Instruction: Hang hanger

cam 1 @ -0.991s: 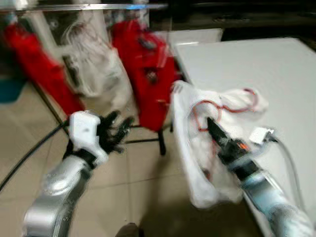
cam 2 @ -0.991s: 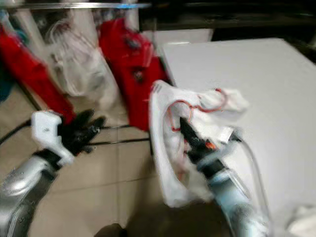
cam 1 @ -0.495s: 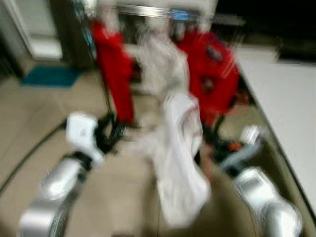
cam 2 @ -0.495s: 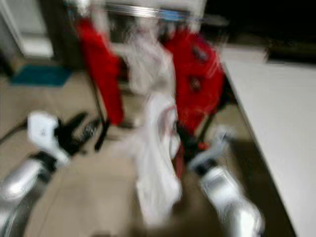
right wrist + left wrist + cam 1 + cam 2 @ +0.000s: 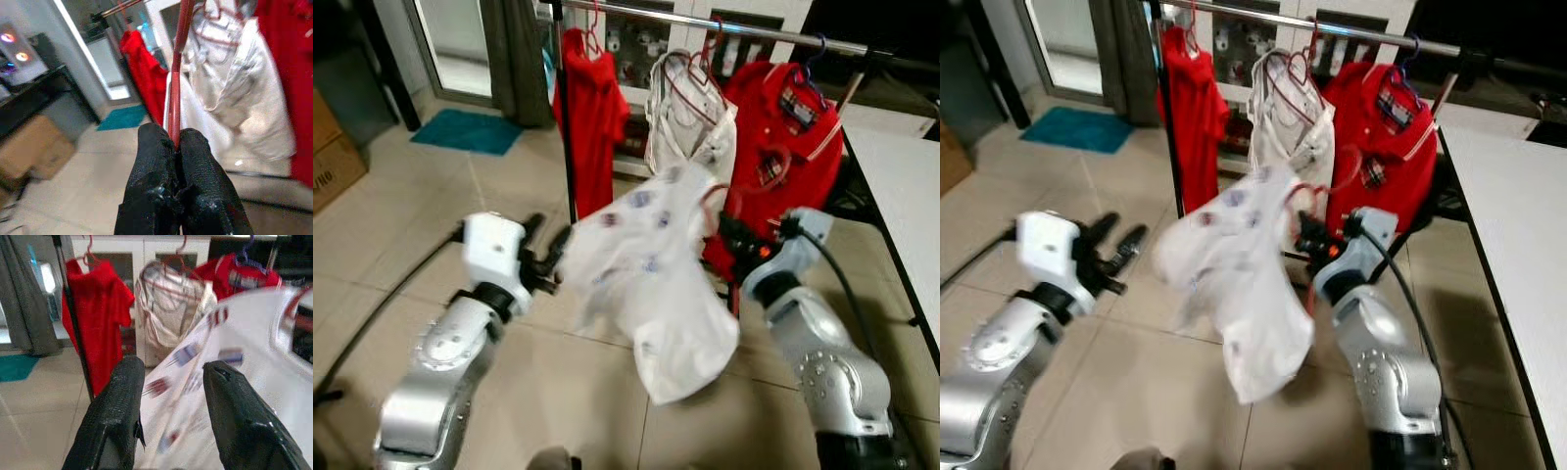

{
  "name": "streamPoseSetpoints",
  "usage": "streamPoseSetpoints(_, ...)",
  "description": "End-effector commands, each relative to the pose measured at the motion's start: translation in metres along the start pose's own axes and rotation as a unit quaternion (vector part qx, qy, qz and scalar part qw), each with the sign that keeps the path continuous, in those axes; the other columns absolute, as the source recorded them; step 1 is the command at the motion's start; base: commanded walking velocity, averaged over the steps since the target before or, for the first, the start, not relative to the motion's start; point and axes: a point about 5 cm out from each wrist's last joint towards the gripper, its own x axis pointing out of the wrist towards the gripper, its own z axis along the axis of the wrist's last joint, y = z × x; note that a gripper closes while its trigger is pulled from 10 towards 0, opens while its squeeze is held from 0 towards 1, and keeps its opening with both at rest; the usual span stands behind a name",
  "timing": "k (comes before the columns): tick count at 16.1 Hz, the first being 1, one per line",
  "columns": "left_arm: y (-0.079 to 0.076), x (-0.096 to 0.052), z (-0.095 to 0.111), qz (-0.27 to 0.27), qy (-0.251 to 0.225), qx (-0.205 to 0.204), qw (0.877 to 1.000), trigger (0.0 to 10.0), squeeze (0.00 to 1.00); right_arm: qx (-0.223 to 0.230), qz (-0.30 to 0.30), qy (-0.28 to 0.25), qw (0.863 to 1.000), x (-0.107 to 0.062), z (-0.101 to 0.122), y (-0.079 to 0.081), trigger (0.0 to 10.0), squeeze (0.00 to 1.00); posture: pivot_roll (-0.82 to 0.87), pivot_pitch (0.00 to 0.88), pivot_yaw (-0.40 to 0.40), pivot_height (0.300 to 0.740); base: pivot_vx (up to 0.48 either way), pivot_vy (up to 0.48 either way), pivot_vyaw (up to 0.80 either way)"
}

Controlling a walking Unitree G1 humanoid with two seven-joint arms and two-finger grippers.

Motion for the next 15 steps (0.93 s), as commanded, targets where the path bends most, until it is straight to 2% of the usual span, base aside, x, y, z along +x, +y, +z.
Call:
streamPoseSetpoints(1, 0.004, 0.001, -0.006, 0.001, 0.024, 0.004, 1.000, 10.0, 0.17, -0.014, 0.019, -0.018, 1.000, 0.004, 0.007, 0.012, 10.0, 0.00, 0.08, 0.046, -0.045, 0.740, 0.000, 0.000, 0.00)
streamPoseSetpoints(2, 0.003, 0.002, -0.007, -0.001, 0.029, -0.004, 1.000, 10.0, 0.17, -0.017, 0.024, -0.018, 0.999, 0.005, 0.007, 0.014, 10.0, 0.00, 0.08, 0.046, -0.045, 0.740, 0.000, 0.000, 0.00)
streamPoseSetpoints(3, 0.003, 0.011, -0.008, -0.015, 0.034, -0.007, 0.999, 10.0, 1.00, -0.024, 0.059, -0.012, 0.998, 0.005, 0.008, 0.025, 10.0, 0.00, 0.08, 0.048, -0.052, 0.740, 0.000, 0.000, 0.00)
streamPoseSetpoints(6, -0.008, 0.043, 0.003, -0.060, 0.025, 0.023, 0.998, 10.0, 1.00, -0.035, 0.125, -0.005, 0.991, 0.000, 0.009, 0.041, 10.0, 0.00, 0.07, 0.051, -0.056, 0.740, 0.000, 0.000, 0.00)
streamPoseSetpoints(7, -0.010, 0.049, 0.005, -0.064, 0.021, 0.027, 0.997, 10.0, 0.00, -0.035, 0.135, -0.005, 0.990, -0.001, 0.009, 0.043, 10.0, 0.00, 0.06, 0.052, -0.055, 0.740, 0.000, 0.000, 0.00)
streamPoseSetpoints(10, -0.023, 0.071, 0.015, -0.088, 0.003, 0.036, 0.995, 10.0, 0.00, -0.019, 0.170, -0.012, 0.985, -0.005, 0.013, 0.052, 10.0, 0.00, 0.05, 0.052, -0.046, 0.740, 0.000, 0.000, 0.00)
streamPoseSetpoints(11, -0.032, 0.087, 0.023, -0.079, -0.008, 0.054, 0.995, 10.0, 0.00, -0.012, 0.189, -0.018, 0.982, -0.008, 0.015, 0.055, 10.0, 0.00, 0.05, 0.050, -0.043, 0.740, 0.000, 0.000, 0.00)
streamPoseSetpoints(12, -0.035, 0.093, 0.026, -0.075, -0.013, 0.059, 0.995, 4.7, 0.00, -0.006, 0.197, -0.020, 0.980, -0.009, 0.016, 0.057, 10.0, 0.00, 0.04, 0.047, -0.039, 0.740, 0.000, 0.000, 0.00)
streamPoseSetpoints(13, -0.037, 0.099, 0.029, -0.070, -0.018, 0.071, 0.995, 4.2, 0.00, 0.002, 0.209, -0.023, 0.978, -0.011, 0.017, 0.059, 10.0, 0.00, 0.03, 0.043, -0.036, 0.740, 0.000, 0.000, 0.00)
streamPoseSetpoints(14, -0.042, 0.105, 0.032, -0.077, -0.026, 0.078, 0.994, 0.3, 0.00, 0.014, 0.231, -0.026, 0.973, -0.015, 0.019, 0.063, 10.0, 0.00, 0.03, 0.039, -0.037, 0.740, 0.000, 0.000, 0.00)
streamPoseSetpoints(15, -0.044, 0.106, 0.031, -0.081, -0.026, 0.084, 0.993, 0.3, 0.00, 0.015, 0.239, -0.027, 0.971, -0.016, 0.019, 0.064, 10.0, 0.00, 0.03, 0.039, -0.038, 0.740, 0.000, 0.000, 0.00)
